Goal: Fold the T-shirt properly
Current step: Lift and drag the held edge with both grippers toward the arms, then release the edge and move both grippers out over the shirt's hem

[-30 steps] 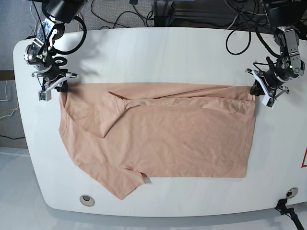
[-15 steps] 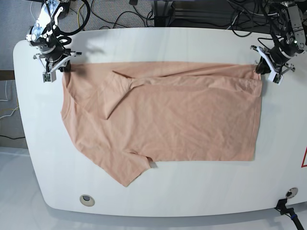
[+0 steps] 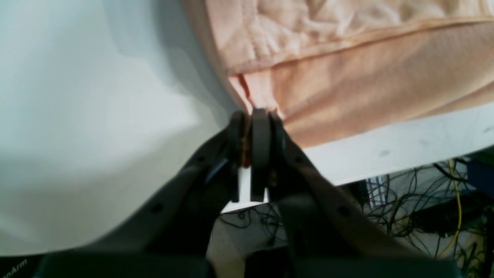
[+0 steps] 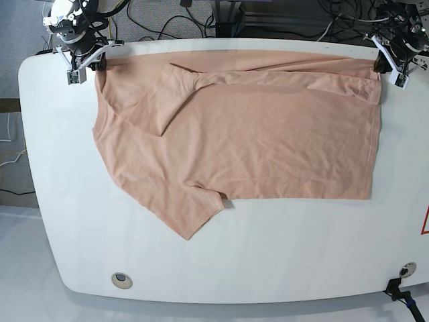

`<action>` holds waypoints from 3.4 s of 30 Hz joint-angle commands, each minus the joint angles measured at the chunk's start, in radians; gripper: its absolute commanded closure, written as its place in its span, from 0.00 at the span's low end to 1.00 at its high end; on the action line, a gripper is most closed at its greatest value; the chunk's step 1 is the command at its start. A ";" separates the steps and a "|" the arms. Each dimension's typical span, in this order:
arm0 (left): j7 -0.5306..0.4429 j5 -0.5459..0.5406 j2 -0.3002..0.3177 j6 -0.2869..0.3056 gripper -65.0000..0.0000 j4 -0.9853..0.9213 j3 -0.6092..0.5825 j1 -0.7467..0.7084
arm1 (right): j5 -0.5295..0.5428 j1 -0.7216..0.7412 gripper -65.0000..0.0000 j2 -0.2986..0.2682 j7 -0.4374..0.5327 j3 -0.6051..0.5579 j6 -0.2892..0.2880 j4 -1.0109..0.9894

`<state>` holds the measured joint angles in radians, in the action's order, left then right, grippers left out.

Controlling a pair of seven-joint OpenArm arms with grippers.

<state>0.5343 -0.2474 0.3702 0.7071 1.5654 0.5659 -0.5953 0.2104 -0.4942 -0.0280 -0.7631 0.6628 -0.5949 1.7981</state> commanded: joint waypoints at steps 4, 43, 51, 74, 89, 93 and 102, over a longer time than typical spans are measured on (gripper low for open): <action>0.106 0.082 -0.012 -0.009 1.00 -0.012 -0.008 -0.015 | -0.067 -0.014 1.00 0.000 -0.094 -0.002 0.005 -0.013; 0.157 0.084 0.019 -0.009 0.60 0.214 0.055 0.045 | -0.067 0.045 0.75 -0.002 -0.155 -0.004 0.005 0.161; 0.200 0.086 0.019 -0.009 0.60 0.209 0.055 0.082 | -0.068 0.050 0.56 -0.002 -0.212 -0.004 -0.050 0.162; 0.200 0.084 0.014 -0.009 0.60 0.166 0.052 0.318 | -0.067 0.274 0.23 -0.002 -0.212 -0.005 -0.096 0.185; 0.191 0.204 -0.020 -0.009 0.61 -0.191 -0.129 0.791 | -0.078 0.676 0.23 -0.028 -0.195 -0.143 -0.090 -0.129; 0.134 0.263 -0.036 -0.009 0.61 -0.305 -0.132 0.894 | -0.078 0.793 0.23 -0.066 -0.126 -0.145 -0.090 -0.311; -0.029 0.271 -0.029 -0.009 0.60 -0.627 -0.229 1.056 | -0.078 0.975 0.23 -0.157 0.035 -0.147 -0.090 -0.693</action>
<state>0.5385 0.0280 0.3183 0.7040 0.9489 0.3389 0.4175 0.1112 0.4183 -0.1459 -0.7784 0.5163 -0.6781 1.1614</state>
